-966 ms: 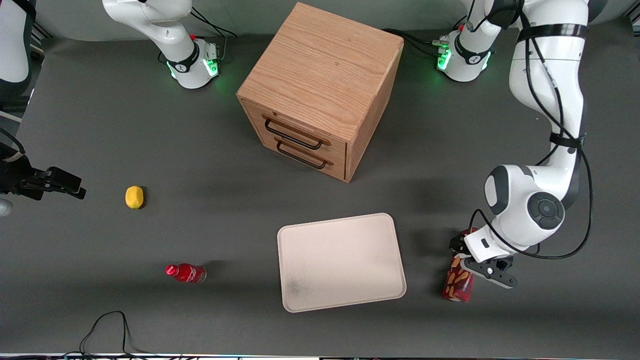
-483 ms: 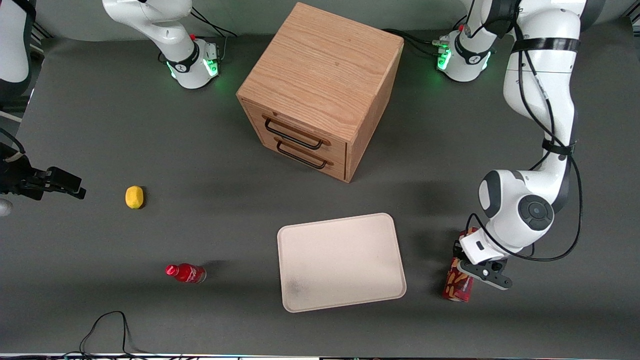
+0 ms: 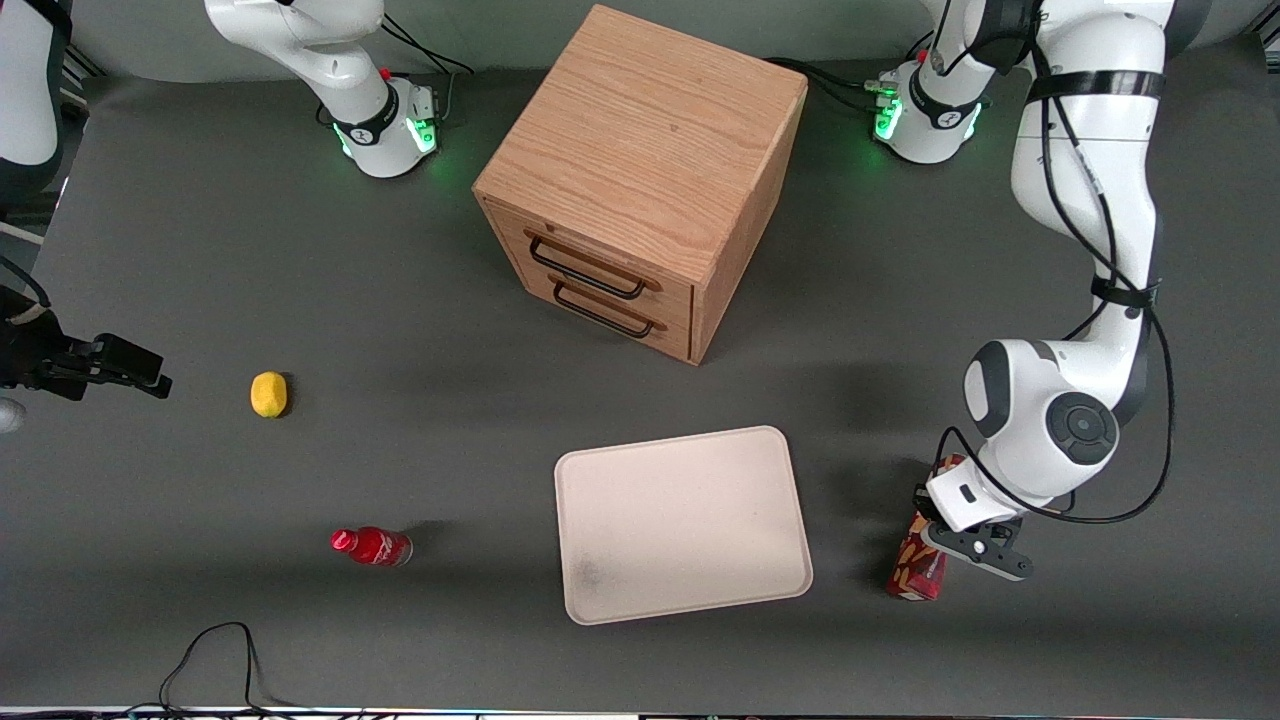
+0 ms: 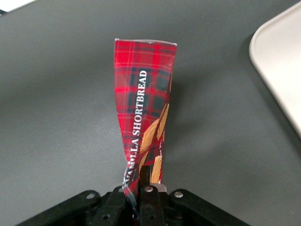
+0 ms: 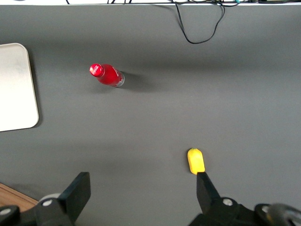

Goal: Place red cookie box on tray
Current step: 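Close the left gripper on the cookie box's end, then lift the cookie box upright and carry it over the white tray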

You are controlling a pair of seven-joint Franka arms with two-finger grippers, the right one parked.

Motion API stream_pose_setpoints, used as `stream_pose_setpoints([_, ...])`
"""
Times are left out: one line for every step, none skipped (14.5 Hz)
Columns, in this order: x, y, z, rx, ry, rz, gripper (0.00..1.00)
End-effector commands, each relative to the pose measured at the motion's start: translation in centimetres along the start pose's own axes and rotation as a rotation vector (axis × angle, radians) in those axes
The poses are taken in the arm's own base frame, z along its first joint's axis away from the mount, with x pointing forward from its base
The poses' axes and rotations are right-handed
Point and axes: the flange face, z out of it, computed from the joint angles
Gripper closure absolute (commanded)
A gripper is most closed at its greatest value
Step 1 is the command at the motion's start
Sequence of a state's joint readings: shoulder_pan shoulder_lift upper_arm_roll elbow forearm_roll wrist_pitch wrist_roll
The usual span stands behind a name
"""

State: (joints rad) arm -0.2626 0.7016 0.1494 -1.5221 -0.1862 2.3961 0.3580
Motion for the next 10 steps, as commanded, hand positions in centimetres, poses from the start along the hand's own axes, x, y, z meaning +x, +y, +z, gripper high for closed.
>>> stream_pose_setpoints([0.7,0.6,-7.0,-0.028,0.003,-0.108,1.0])
stream_pose_setpoints([0.9,0.9,-8.5,-0.04,-0.011,-0.186,1.0])
stream_pose_setpoints([1.3,1.5,-10.3,-0.047,-0.022,-0.263,1.0])
stream_pose_setpoints([2.0,2.9,-11.5,-0.053,-0.039,-0.329,1.0])
stream_pose_setpoints([2.9,4.1,-13.0,-0.056,-0.042,-0.377,1.0])
stream_pose_setpoints([3.6,5.3,-14.3,-0.061,-0.045,-0.436,1.0])
stream_pose_setpoints([4.3,6.1,-15.5,-0.063,-0.044,-0.507,1.0])
stream_pose_setpoints([5.1,7.4,-16.6,-0.066,-0.042,-0.556,1.0])
stream_pose_setpoints([5.6,8.4,-17.3,-0.069,-0.041,-0.598,1.0])
stream_pose_setpoints([6.2,9.8,-17.4,-0.07,-0.04,-0.639,1.0])
